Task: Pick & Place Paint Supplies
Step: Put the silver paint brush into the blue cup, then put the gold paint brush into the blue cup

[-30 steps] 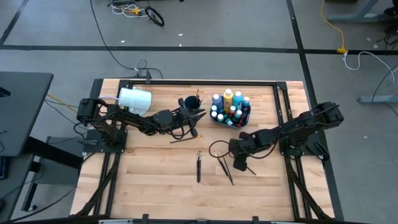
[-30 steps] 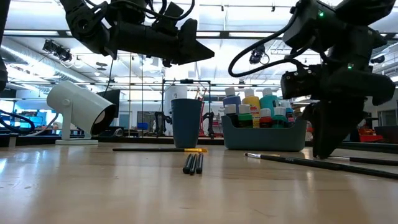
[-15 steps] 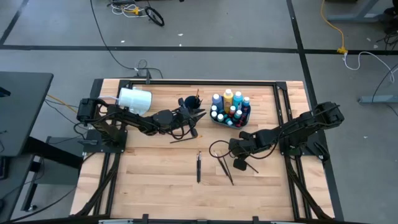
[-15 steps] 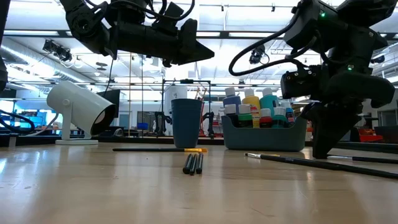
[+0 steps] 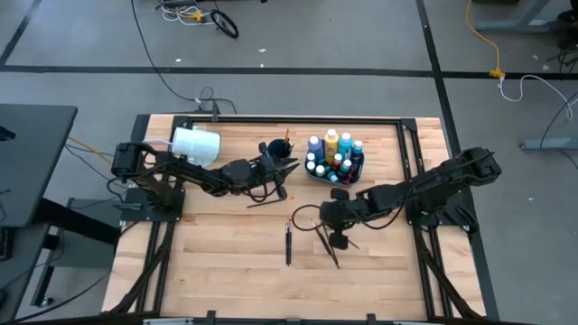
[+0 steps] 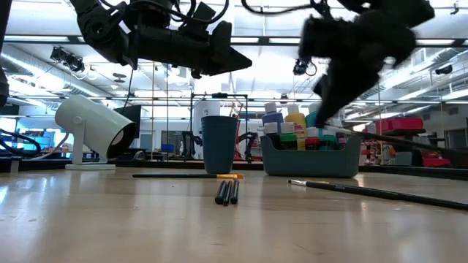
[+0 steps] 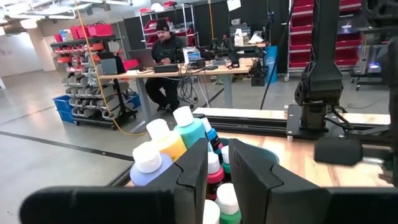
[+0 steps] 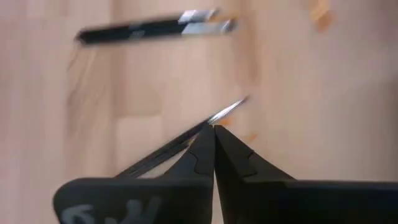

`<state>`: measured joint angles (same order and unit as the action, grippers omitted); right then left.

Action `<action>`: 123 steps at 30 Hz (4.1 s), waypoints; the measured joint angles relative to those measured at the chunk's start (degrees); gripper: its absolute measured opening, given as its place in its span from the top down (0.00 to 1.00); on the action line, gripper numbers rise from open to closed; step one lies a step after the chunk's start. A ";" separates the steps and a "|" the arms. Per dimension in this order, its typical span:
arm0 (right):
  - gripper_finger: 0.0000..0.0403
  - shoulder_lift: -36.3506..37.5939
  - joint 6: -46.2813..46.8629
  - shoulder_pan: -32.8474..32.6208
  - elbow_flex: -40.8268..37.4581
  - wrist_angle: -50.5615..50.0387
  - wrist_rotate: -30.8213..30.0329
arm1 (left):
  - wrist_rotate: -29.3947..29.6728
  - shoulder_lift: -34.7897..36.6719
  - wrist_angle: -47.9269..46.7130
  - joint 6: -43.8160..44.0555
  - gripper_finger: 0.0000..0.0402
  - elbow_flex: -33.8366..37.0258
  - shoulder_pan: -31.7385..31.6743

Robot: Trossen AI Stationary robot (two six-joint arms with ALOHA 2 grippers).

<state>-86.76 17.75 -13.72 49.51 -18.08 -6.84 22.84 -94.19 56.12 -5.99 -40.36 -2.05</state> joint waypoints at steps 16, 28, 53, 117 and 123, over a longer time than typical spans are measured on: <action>1.00 -1.50 -39.66 9.96 2.69 60.64 -23.88 | 20.60 20.45 -0.30 -15.78 0.81 -0.03 7.36; 1.00 -15.61 -46.94 21.68 2.58 87.11 -15.08 | 21.29 23.08 -7.94 -16.36 0.81 0.00 9.21; 0.85 -27.45 -38.73 26.02 2.61 85.18 -15.11 | 21.33 23.06 -13.19 -13.73 0.81 0.02 9.21; 0.69 5.77 -25.70 5.30 2.58 12.48 -29.70 | -10.22 -17.83 -27.64 20.67 0.60 -5.07 1.34; 0.69 5.77 -25.70 5.31 2.58 12.46 -29.71 | -10.83 -17.87 -28.19 20.73 0.80 -5.03 1.31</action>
<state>-80.99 -7.94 -8.42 52.10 -5.62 -36.55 12.01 -112.06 27.92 14.74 -45.39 -0.75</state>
